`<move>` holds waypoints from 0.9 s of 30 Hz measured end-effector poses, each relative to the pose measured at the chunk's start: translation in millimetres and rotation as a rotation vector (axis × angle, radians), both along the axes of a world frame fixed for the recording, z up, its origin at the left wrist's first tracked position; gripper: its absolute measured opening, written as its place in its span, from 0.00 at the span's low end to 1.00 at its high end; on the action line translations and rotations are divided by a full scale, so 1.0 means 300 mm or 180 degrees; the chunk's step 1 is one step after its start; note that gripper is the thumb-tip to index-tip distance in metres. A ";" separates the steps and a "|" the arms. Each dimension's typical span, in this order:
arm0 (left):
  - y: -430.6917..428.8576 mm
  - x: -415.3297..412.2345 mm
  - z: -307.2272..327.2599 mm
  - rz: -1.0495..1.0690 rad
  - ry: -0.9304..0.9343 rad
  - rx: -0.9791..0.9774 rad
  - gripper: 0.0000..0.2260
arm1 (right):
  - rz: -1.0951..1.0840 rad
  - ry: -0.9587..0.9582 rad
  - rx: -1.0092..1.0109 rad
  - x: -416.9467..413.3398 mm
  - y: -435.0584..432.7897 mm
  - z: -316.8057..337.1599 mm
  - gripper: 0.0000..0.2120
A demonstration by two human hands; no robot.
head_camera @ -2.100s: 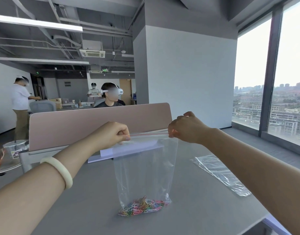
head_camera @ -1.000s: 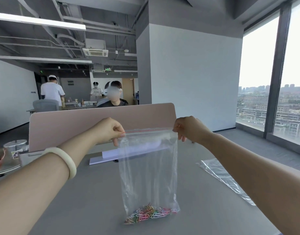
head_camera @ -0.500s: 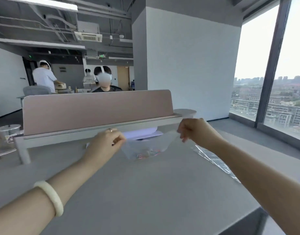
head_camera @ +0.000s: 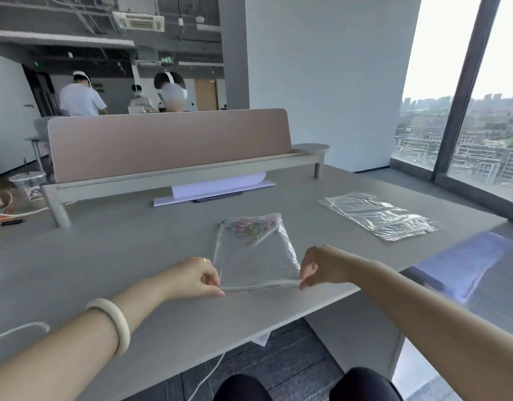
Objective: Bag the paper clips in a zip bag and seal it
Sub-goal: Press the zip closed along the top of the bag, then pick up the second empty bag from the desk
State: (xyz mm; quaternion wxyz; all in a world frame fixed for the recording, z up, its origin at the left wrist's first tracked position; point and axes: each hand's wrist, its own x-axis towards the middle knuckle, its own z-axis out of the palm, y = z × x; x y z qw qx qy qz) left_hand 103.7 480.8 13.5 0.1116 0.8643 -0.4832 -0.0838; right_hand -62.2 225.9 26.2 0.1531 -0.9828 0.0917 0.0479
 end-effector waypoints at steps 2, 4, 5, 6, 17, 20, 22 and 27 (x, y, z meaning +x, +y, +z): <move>-0.011 -0.010 0.025 0.0008 -0.0023 -0.0106 0.05 | -0.0040 -0.0127 0.0048 -0.016 -0.005 -0.005 0.15; -0.048 -0.026 0.064 -0.0042 -0.0065 -0.0286 0.04 | -0.0116 -0.0274 0.0146 -0.032 -0.020 -0.007 0.16; -0.075 -0.037 0.084 -0.0074 -0.0092 -0.0358 0.03 | -0.0143 -0.0348 0.0192 -0.040 -0.031 -0.008 0.17; -0.109 -0.050 0.106 -0.0120 -0.0100 -0.0430 0.03 | -0.0171 -0.0411 0.0224 -0.046 -0.047 -0.010 0.17; -0.760 -0.182 0.164 -0.0645 0.0137 -0.0597 0.15 | -0.0856 -0.0638 0.0385 -0.134 -0.408 -0.044 0.21; -0.970 -0.152 0.094 -0.0375 0.0424 -0.0643 0.19 | -0.1261 -0.0715 0.0097 -0.154 -0.575 -0.067 0.27; -1.089 -0.133 0.051 -0.0083 0.0950 -0.0779 0.21 | -0.1501 -0.0709 -0.0153 -0.153 -0.678 -0.074 0.30; -1.293 -0.122 0.007 0.0566 0.2791 -0.1336 0.24 | -0.1623 -0.0462 -0.0637 -0.083 -0.830 -0.071 0.32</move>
